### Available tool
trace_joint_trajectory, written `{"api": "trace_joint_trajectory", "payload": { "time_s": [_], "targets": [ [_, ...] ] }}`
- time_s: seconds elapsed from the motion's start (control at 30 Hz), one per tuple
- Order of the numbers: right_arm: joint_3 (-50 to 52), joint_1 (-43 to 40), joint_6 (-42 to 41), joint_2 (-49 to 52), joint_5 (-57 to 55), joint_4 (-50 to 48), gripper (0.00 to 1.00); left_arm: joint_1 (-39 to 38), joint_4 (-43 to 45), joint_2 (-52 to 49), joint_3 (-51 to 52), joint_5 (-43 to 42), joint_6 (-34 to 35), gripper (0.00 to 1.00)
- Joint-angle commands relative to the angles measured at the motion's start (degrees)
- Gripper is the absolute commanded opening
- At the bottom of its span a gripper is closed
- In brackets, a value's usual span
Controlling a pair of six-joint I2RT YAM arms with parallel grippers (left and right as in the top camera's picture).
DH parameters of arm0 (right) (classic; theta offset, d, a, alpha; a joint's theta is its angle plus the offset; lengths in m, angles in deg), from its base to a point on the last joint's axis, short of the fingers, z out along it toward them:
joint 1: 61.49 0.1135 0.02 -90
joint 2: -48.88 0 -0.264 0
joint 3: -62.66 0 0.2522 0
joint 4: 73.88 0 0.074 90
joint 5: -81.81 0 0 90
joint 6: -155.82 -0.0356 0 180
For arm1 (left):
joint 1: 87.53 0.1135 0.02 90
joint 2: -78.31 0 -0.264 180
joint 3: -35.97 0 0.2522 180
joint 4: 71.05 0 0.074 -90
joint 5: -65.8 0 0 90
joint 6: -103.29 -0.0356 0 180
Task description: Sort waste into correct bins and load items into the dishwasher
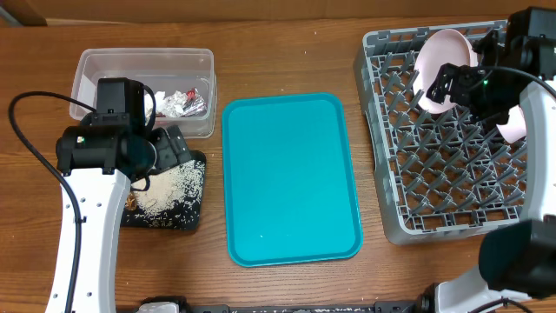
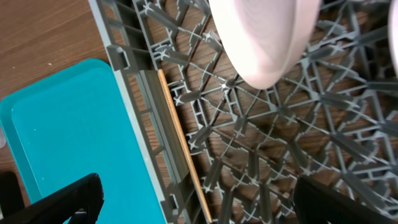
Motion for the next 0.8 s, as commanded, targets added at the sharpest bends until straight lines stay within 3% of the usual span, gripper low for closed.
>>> {"api": "trace_joint_trajectory", "payload": {
  "time_s": [0.0, 0.2, 0.53, 0.67, 0.77],
  "targets": [
    [-0.33, -0.15, 0.66, -6.58, -0.96, -0.42, 1.0, 0.02, -3.67, 0.22, -0.13, -2.47, -4.52, 1.0],
    [9.88, -0.15, 1.07, -17.44, -1.88, -5.75, 1.0, -0.11, -4.92, 5.57, 0.76, -1.99, -3.85, 1.0],
    [39.21, -0.15, 2.36, -45.16, 1.97, -22.97, 1.0, -1.2, 3.1, 34.05, 15.41, -1.4, -4.17, 1.0],
    [46.62, -0.15, 2.34, -55.25, 1.92, -22.84, 1.0, -1.16, 3.98, 41.94, 18.25, -2.05, -1.97, 1.0],
    [47.56, -0.15, 2.34, -57.46, 1.92, -20.13, 1.0, -1.16, 4.24, 43.06, 18.25, -1.86, -1.62, 1.0]
  ]
}}
